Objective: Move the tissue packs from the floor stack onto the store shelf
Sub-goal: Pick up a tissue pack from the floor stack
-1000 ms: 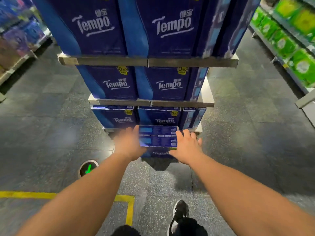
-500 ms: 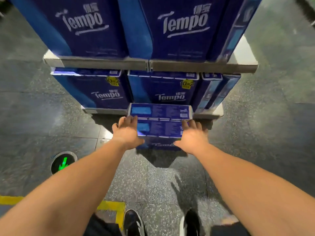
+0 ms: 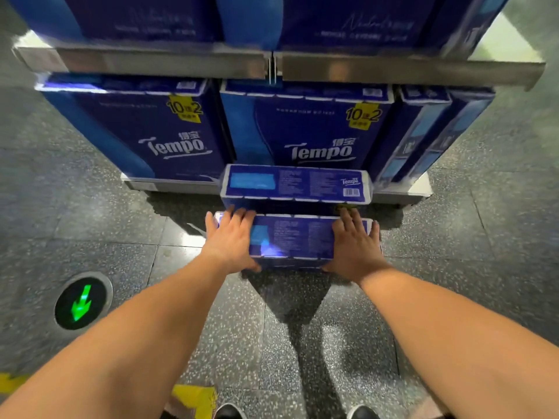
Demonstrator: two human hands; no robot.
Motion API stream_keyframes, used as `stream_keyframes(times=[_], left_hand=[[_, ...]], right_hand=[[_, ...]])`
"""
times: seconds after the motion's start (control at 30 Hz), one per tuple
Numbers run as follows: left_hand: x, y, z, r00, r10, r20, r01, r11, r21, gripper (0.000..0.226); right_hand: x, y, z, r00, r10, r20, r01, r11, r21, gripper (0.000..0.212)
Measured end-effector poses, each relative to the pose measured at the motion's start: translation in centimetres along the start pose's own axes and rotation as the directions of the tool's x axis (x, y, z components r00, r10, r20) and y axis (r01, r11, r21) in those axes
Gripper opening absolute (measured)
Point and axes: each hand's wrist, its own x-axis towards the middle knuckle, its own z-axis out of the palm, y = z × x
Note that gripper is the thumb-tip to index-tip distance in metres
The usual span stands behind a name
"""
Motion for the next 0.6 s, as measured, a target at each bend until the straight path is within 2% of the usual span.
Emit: stream_keyframes(times=[0.07, 0.13, 0.37, 0.47, 0.6], left_hand=[[0.6, 0.0, 0.4, 1.000, 0.007, 0.016, -0.007, 0.998, 0.056, 0.144], [1.3, 0.1, 1.1, 1.000, 0.001, 0.005, -0.001, 0.996, 0.085, 0.143], [0.6, -0.3, 0.3, 0.997, 0.018, -0.069, -0.017, 1.000, 0.013, 0.115], [-1.6, -0.9, -3.3, 0.998, 0.017, -0.064, -0.021, 0.998, -0.055, 0.111], [-6.2, -2.0, -12.2, 0.996, 0.024, -0.084, -0.030, 0.997, -0.074, 0.107]], right_hand=[[1.0, 0.3, 0.3, 1.000, -0.002, 0.006, 0.002, 1.000, -0.025, 0.123], [1.5, 0.3, 1.0, 1.000, -0.006, -0.009, 0.005, 0.997, -0.074, 0.132], [1.3, 0.0, 0.2, 0.995, -0.024, -0.101, 0.016, 0.996, -0.082, 0.118], [-0.5, -0.8, -3.4, 0.995, -0.044, -0.092, 0.037, 0.997, -0.074, 0.115], [-5.0, -3.2, -13.2, 1.000, 0.027, 0.005, -0.026, 0.995, -0.098, 0.117]])
